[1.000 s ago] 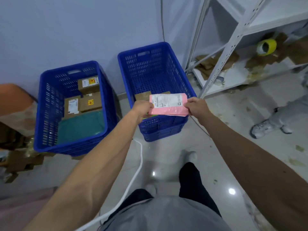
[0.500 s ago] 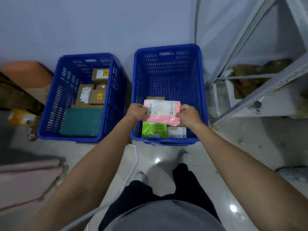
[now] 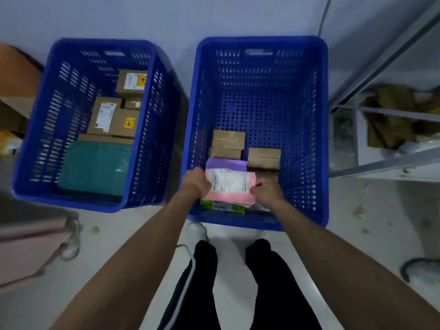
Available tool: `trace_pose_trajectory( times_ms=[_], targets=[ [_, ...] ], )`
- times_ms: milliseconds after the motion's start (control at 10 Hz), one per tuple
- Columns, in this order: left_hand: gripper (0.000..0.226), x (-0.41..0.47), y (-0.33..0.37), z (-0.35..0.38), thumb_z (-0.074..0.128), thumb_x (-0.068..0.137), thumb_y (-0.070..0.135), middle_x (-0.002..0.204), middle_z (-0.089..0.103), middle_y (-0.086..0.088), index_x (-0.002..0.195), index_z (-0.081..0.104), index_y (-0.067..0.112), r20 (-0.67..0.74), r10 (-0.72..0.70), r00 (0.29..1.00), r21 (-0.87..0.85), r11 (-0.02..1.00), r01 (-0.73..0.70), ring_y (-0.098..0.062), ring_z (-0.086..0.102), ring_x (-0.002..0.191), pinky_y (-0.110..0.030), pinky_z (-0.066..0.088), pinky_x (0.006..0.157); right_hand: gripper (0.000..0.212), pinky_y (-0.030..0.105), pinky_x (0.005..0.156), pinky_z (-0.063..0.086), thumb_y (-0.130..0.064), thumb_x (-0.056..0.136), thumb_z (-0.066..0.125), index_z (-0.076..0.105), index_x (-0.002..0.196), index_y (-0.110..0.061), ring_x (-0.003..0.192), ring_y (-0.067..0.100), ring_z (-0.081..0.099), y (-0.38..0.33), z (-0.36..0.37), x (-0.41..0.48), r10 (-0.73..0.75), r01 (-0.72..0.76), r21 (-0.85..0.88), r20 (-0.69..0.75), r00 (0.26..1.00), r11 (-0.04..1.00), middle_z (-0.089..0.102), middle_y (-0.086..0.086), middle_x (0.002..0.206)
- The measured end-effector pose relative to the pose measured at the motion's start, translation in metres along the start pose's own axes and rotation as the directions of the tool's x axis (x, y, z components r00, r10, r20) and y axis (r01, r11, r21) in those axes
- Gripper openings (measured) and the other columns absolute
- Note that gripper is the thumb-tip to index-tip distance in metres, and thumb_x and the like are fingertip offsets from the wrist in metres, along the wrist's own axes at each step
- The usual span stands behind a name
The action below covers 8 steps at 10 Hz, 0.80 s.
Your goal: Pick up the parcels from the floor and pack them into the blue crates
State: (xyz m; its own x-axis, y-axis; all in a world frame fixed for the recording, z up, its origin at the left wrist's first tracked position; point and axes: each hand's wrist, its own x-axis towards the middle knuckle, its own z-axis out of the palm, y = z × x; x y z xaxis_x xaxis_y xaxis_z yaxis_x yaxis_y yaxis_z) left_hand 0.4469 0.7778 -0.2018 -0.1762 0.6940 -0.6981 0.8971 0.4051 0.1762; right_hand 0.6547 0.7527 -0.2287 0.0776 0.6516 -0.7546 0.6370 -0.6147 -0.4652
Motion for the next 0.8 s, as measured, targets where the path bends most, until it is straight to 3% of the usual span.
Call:
trace_pose_trajectory(
  times_ms=[200,300,400,500,600,700,800],
  targets=[
    [0.029,0.026,-0.013,0.040,0.056,0.093,0.008,0.121,0.062,-0.020,0.121,0.056,0.001,-0.004,0.019,1.000,0.231,0.973,-0.017,-0.035,0.062,0.111,-0.039,0.051,0.089,0.015,0.030,0.069,0.048,-0.020,0.090,0.060,0.068,0.101,-0.013,0.086,0.023,0.063,0.021,0.044,0.033,0.049,-0.046,-0.064,0.049,0.998,0.997,0.067,0.006,0.096],
    [0.054,0.041,-0.019,0.051,0.054,0.092,0.002,0.124,0.060,-0.023,0.142,0.034,-0.001,-0.016,0.079,0.997,0.341,0.938,-0.069,-0.037,0.062,0.111,-0.041,0.051,0.091,0.020,0.034,0.072,0.050,-0.030,0.087,0.067,0.070,0.091,-0.011,0.082,0.023,0.065,0.024,0.058,0.045,0.045,-0.041,-0.058,0.079,0.996,0.998,0.070,0.007,0.089],
    [0.062,0.049,-0.024,0.063,0.050,0.093,0.001,0.123,0.060,-0.021,0.149,0.022,0.001,0.006,0.155,0.988,0.468,0.872,-0.140,-0.036,0.063,0.108,-0.042,0.052,0.088,0.025,0.032,0.064,0.045,-0.032,0.085,0.069,0.062,0.071,-0.013,0.074,0.024,0.061,0.027,0.068,0.053,0.061,-0.053,-0.074,0.101,0.993,0.996,0.064,0.005,0.075],
    [0.062,0.052,-0.027,0.069,0.051,0.095,0.004,0.123,0.061,-0.019,0.150,0.023,0.001,0.062,0.185,0.981,0.542,0.818,-0.189,-0.035,0.063,0.108,-0.041,0.053,0.085,0.019,0.033,0.066,0.049,-0.031,0.082,0.069,0.066,0.075,-0.014,0.078,0.025,0.064,0.028,0.072,0.058,0.092,-0.080,-0.122,0.099,0.991,0.989,0.067,0.006,0.080],
    [0.051,0.054,-0.031,0.074,0.049,0.096,0.006,0.126,0.060,-0.019,0.144,0.034,0.000,0.106,0.186,0.977,0.551,0.807,-0.214,-0.035,0.062,0.112,-0.042,0.052,0.087,0.025,0.034,0.071,0.052,-0.037,0.080,0.069,0.068,0.090,-0.014,0.083,0.026,0.066,0.029,0.074,0.062,0.119,-0.102,-0.160,0.102,0.988,0.982,0.069,0.008,0.090],
    [0.038,0.046,-0.029,0.068,0.048,0.096,0.006,0.127,0.060,-0.019,0.134,0.044,0.002,0.139,0.184,0.973,0.523,0.821,-0.230,-0.034,0.061,0.113,-0.041,0.051,0.089,0.036,0.035,0.076,0.054,-0.043,0.078,0.070,0.065,0.100,-0.014,0.088,0.026,0.067,0.025,0.072,0.059,0.171,-0.138,-0.247,0.116,0.978,0.959,0.069,0.008,0.096],
    [0.042,0.040,-0.030,0.066,0.049,0.097,0.008,0.130,0.057,-0.019,0.137,0.040,0.002,0.155,0.199,0.968,0.467,0.849,-0.249,-0.035,0.058,0.116,-0.041,0.047,0.094,0.043,0.033,0.076,0.052,-0.044,0.079,0.071,0.062,0.109,-0.015,0.094,0.024,0.064,0.016,0.068,0.048,0.171,-0.135,-0.319,0.087,0.981,0.938,0.065,0.005,0.100]
  ],
)
